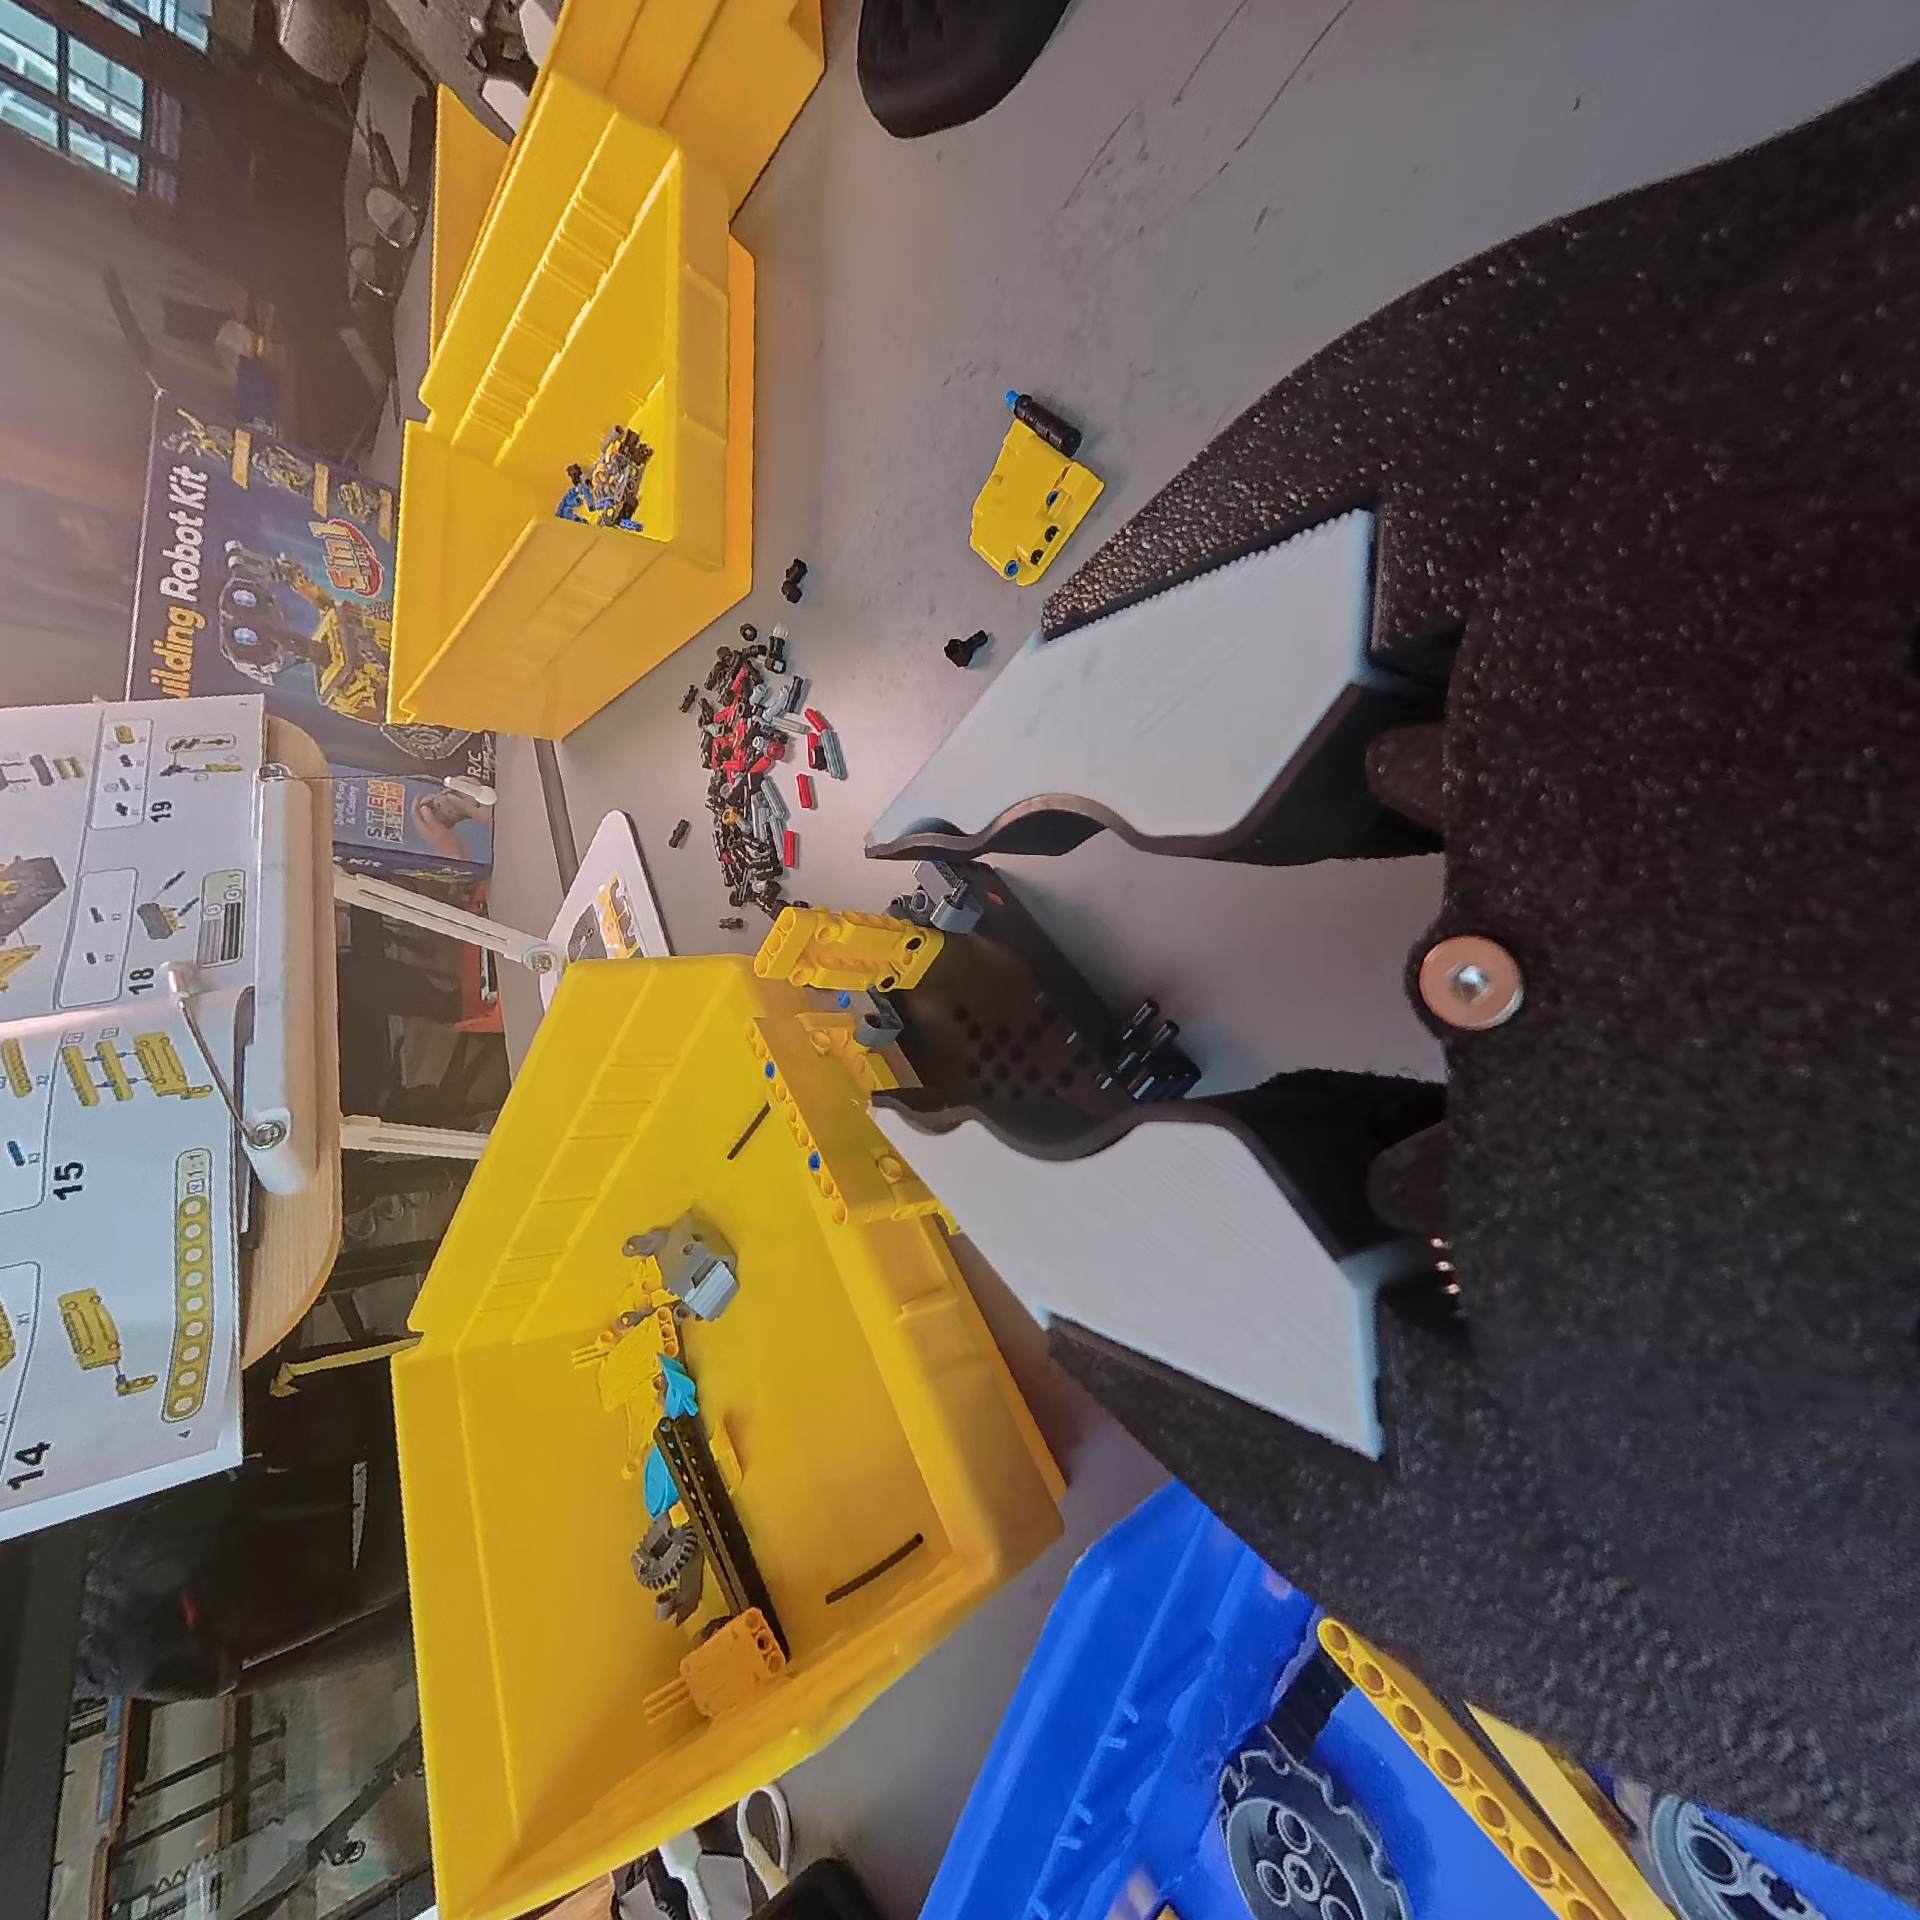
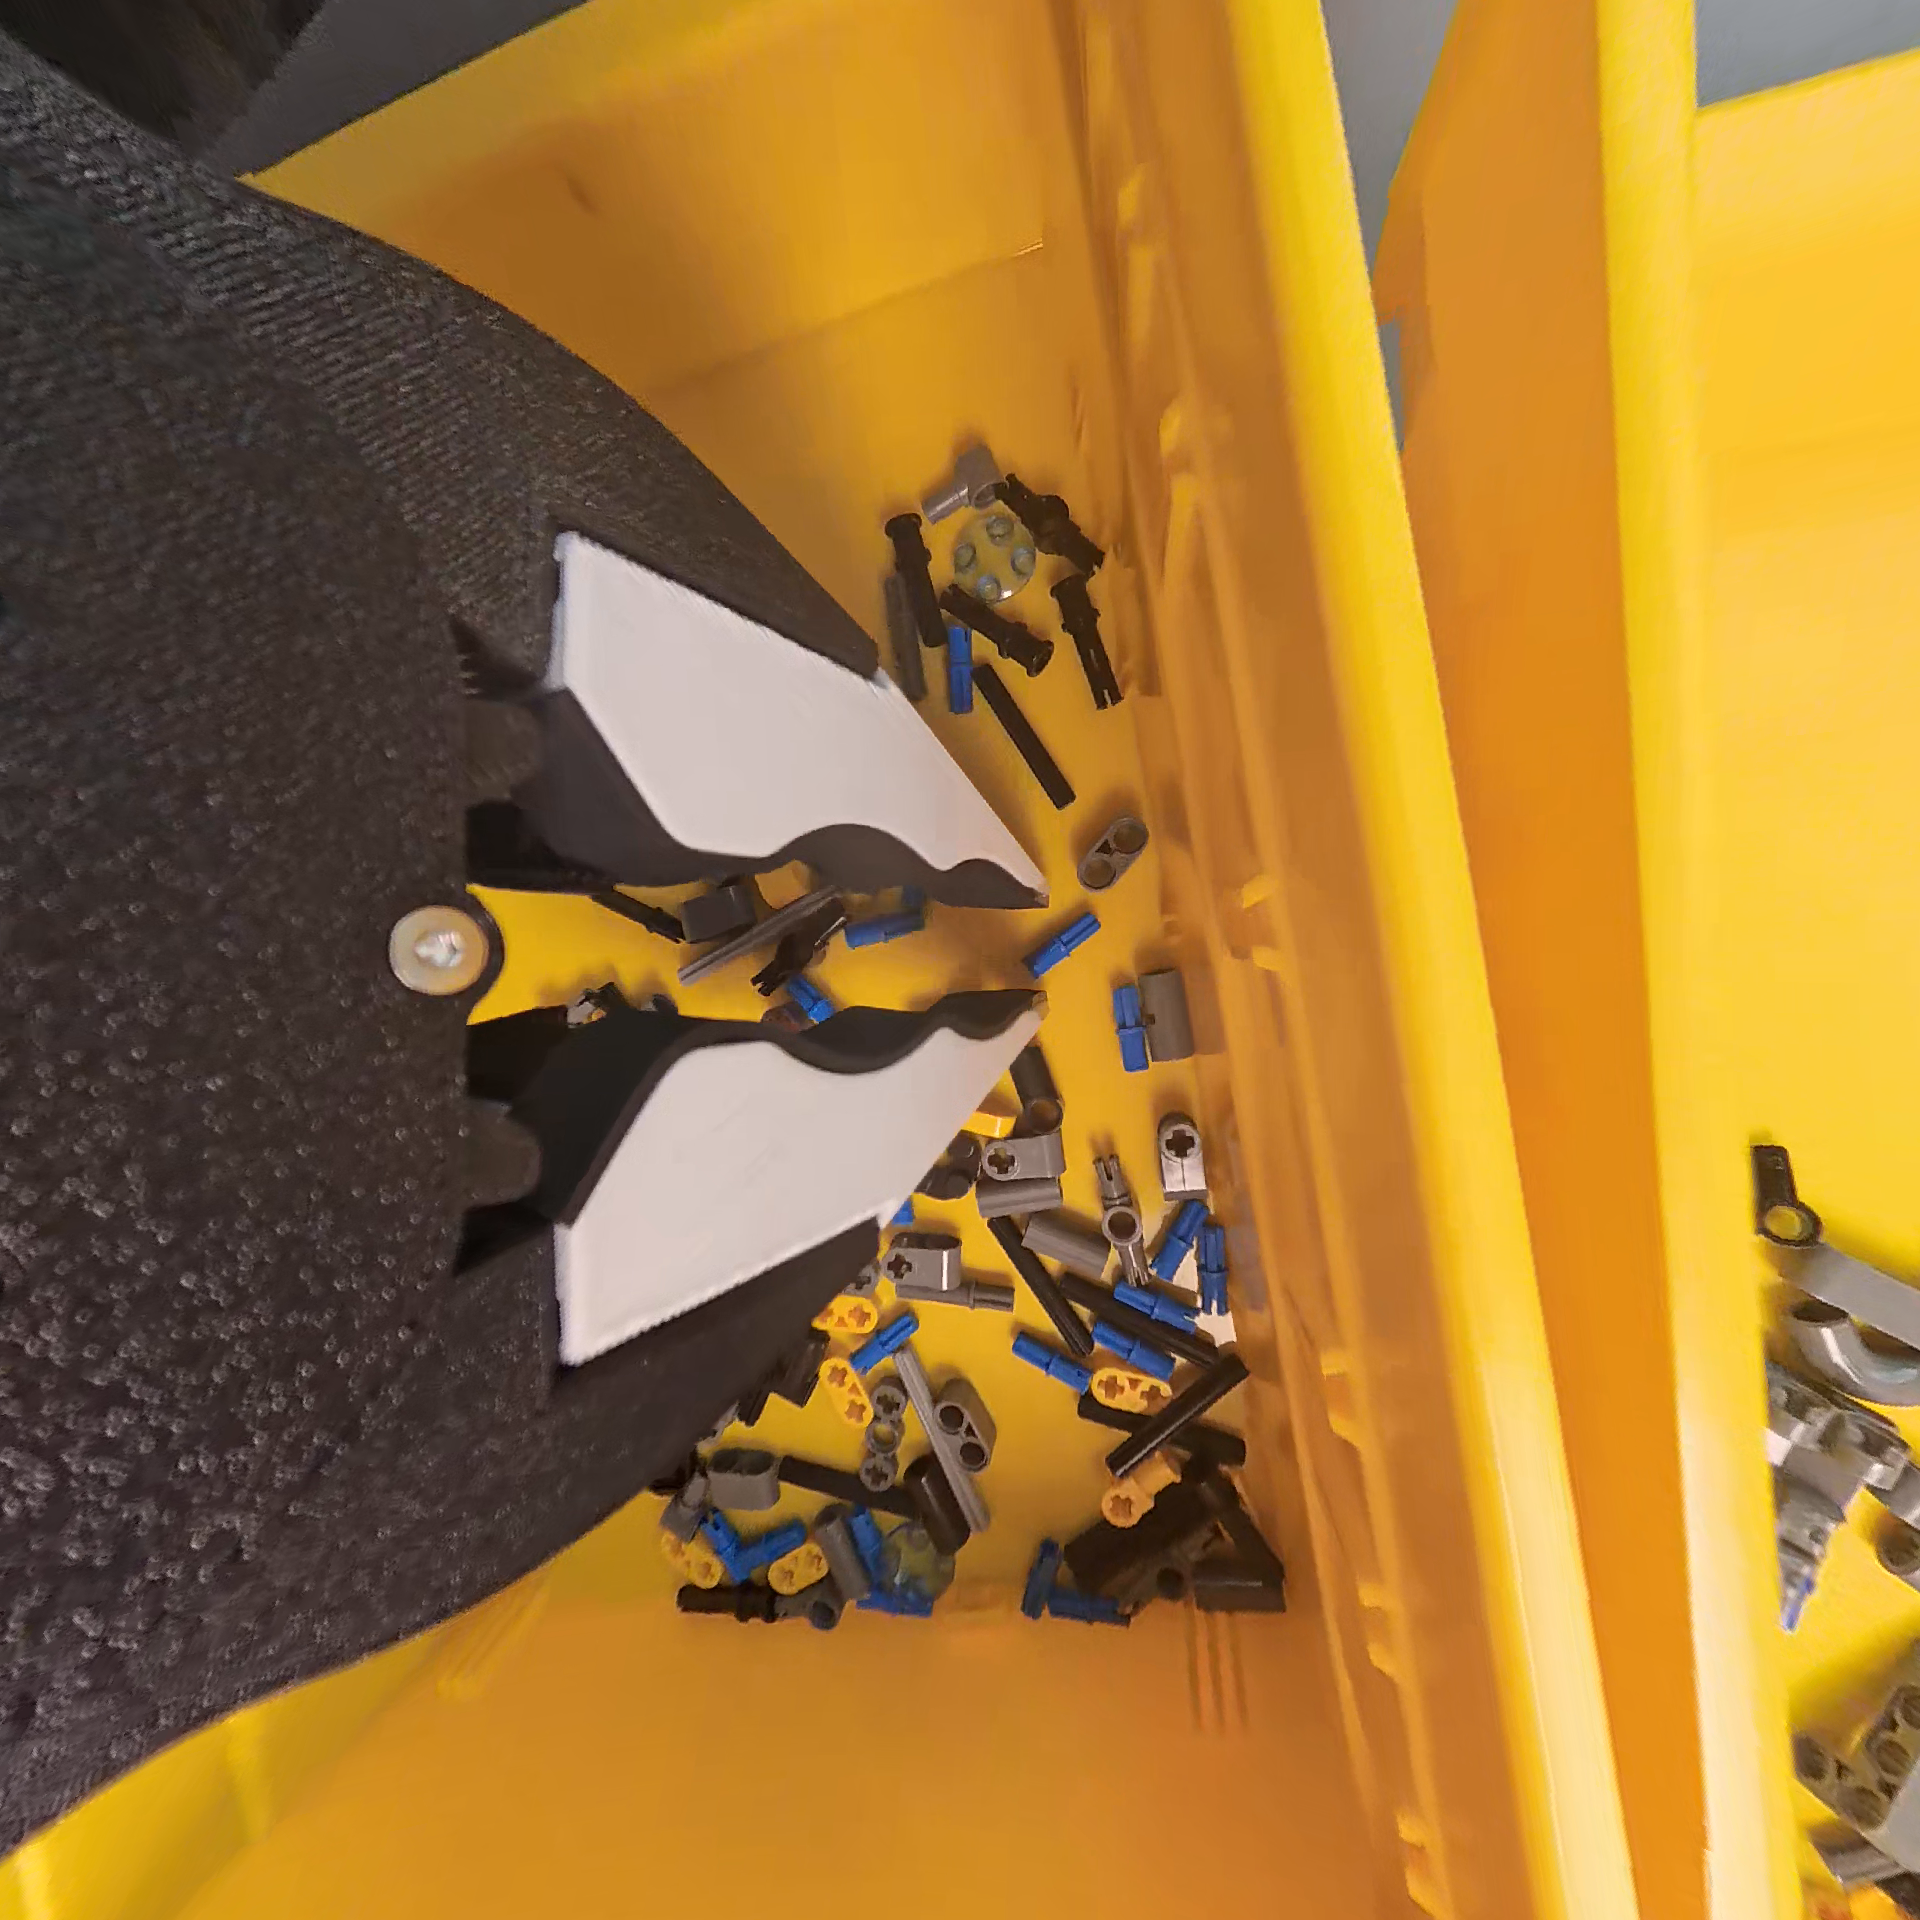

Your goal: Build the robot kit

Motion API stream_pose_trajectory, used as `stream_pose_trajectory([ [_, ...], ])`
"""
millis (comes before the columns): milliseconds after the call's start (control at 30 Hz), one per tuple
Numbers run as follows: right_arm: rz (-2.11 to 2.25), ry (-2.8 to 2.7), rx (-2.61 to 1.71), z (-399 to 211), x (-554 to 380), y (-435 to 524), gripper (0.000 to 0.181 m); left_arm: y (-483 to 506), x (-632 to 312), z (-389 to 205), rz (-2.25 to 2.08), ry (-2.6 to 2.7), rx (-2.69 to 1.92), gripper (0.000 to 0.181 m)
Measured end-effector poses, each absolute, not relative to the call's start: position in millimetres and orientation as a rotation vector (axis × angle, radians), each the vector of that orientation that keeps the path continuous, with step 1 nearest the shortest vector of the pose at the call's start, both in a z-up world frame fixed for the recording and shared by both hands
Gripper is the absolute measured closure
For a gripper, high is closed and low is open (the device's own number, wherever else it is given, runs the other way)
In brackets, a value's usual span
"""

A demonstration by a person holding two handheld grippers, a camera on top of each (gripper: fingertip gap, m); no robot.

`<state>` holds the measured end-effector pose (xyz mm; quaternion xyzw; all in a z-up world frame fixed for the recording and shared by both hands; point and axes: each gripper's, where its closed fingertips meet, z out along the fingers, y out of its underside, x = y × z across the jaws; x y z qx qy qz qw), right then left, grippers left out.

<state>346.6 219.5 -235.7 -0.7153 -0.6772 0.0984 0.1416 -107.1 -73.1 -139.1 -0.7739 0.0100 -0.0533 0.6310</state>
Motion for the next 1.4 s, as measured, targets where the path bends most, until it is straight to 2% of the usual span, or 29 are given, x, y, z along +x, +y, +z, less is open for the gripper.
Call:
stream_pose_trajectory([
  [100, 0.344, -1.939, -2.077, -237, 343, 217, 0.181, -73, -107, -139, -0.115, 0.027, -1.773, 0.139],
  [433, 0.339, -1.774, -1.979, -197, 347, 212, 0.181, -75, -107, -136, -0.159, 0.020, -1.747, 0.139],
  [533, 0.334, -1.769, -2.013, -209, 343, 214, 0.171, -76, -108, -134, -0.177, 0.014, -1.738, 0.139],
  [933, 0.390, -1.861, -2.020, -235, 334, 206, 0.163, -75, -107, -137, -0.139, 0.023, -1.756, 0.141],
  [1133, 0.398, -1.832, -2.012, -235, 332, 210, 0.164, -73, -107, -139, -0.138, 0.022, -1.771, 0.141],
  [1300, 0.439, -1.826, -2.030, -237, 330, 206, 0.176, -73, -107, -139, -0.134, 0.022, -1.773, 0.141],
  [1400, 0.403, -1.805, -2.038, -235, 333, 206, 0.177, -73, -107, -139, -0.134, 0.024, -1.774, 0.141],
])
